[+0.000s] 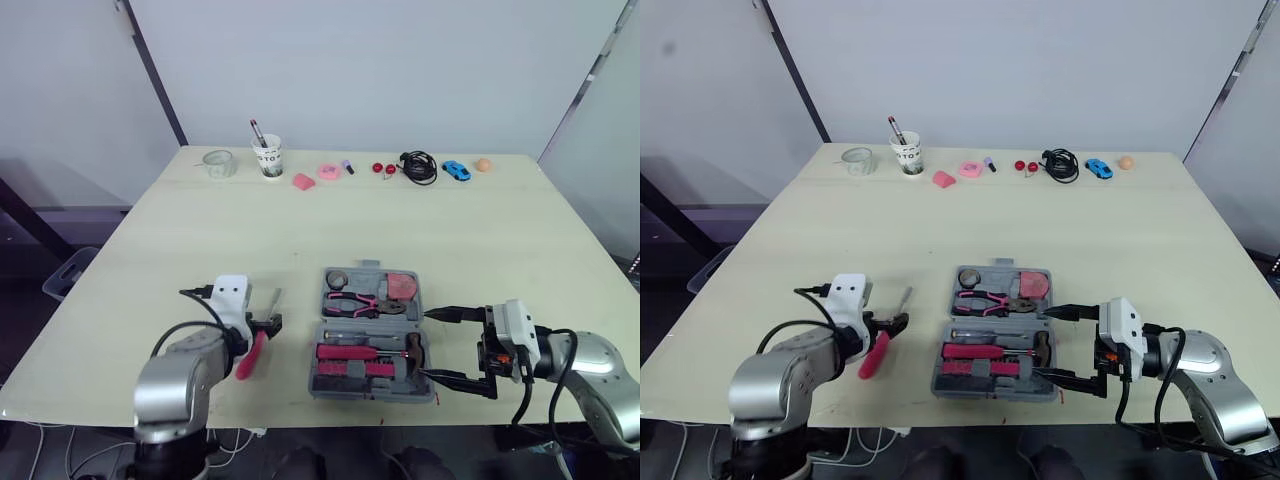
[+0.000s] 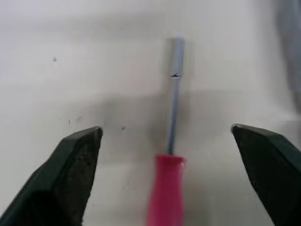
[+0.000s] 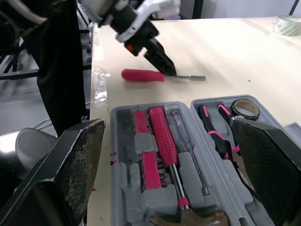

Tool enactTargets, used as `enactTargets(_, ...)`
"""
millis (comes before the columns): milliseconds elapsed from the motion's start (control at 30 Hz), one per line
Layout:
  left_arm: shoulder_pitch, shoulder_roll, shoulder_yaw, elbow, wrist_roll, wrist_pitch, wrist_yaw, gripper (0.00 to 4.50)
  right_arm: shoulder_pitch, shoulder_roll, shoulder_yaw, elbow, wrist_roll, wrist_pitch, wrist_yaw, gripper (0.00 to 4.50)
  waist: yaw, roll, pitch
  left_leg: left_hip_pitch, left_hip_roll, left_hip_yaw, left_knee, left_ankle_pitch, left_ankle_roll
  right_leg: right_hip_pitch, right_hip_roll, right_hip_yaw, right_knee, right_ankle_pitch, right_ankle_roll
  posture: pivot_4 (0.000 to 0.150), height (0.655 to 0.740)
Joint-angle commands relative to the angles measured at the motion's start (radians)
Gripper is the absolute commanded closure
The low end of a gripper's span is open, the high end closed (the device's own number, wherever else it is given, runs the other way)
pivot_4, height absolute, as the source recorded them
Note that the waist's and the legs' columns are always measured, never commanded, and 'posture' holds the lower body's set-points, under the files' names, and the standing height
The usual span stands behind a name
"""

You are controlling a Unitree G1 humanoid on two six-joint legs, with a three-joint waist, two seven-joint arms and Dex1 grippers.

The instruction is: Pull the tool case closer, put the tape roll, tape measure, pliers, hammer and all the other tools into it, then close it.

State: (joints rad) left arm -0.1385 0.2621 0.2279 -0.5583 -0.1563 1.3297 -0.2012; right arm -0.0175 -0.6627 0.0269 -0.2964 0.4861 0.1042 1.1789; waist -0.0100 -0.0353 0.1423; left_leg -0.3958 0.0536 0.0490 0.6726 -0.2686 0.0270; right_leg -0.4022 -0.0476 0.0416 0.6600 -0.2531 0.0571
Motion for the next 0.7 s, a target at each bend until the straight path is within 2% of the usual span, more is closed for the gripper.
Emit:
enactTargets(33,0.059,0.009,-0.016,-0.050,-0.005,-0.110,-0.012,0.02,-0.003,-0.009,-0.020,-0.024,0.011,-0.003,-0.002,0.00,0.000,0.000,0.000,0.000,0.000,0.000,0.000,0.000,0.000,0.000,0.000,0.000,0.000,0.000,0.000,0.150,0.7400)
enactTargets(300,0.143,0.011,-0.059,0.034,-0.002,-0.277,-0.020,0.02,-0.021,-0.012,-0.019,-0.026,0.018,0.007,-0.004,0.00,0.003,0.000,0.000,0.000,-0.001,0.000,0.000,0.000,0.000,0.001,-0.001,0.000,-0.001,-0.001,-0.001,0.150,0.7400)
enactTargets(500,0.147,0.007,-0.083,0.095,0.006,-0.314,-0.007,0.02,-0.025,-0.009,-0.011,-0.023,0.013,0.005,-0.004,0.00,0.002,0.000,0.000,0.000,-0.001,0.000,0.000,0.000,0.000,0.001,-0.001,-0.001,-0.001,-0.001,-0.001,0.150,0.7400)
enactTargets(600,0.142,-0.003,-0.092,0.116,0.001,-0.337,-0.004,0.87,-0.026,-0.006,-0.008,-0.020,0.010,0.002,-0.004,0.00,0.003,0.000,0.000,0.000,-0.001,0.000,0.000,0.000,0.000,0.001,-0.001,-0.001,-0.001,-0.001,-0.001,0.150,0.7400)
enactTargets(700,0.150,-0.002,-0.095,0.132,0.006,-0.359,0.001,1.95,-0.021,-0.006,-0.009,-0.020,0.009,0.000,-0.004,0.00,0.003,0.001,0.000,0.000,-0.001,0.000,0.000,0.000,0.000,0.001,-0.001,-0.001,-0.001,0.000,0.000,0.150,0.7400)
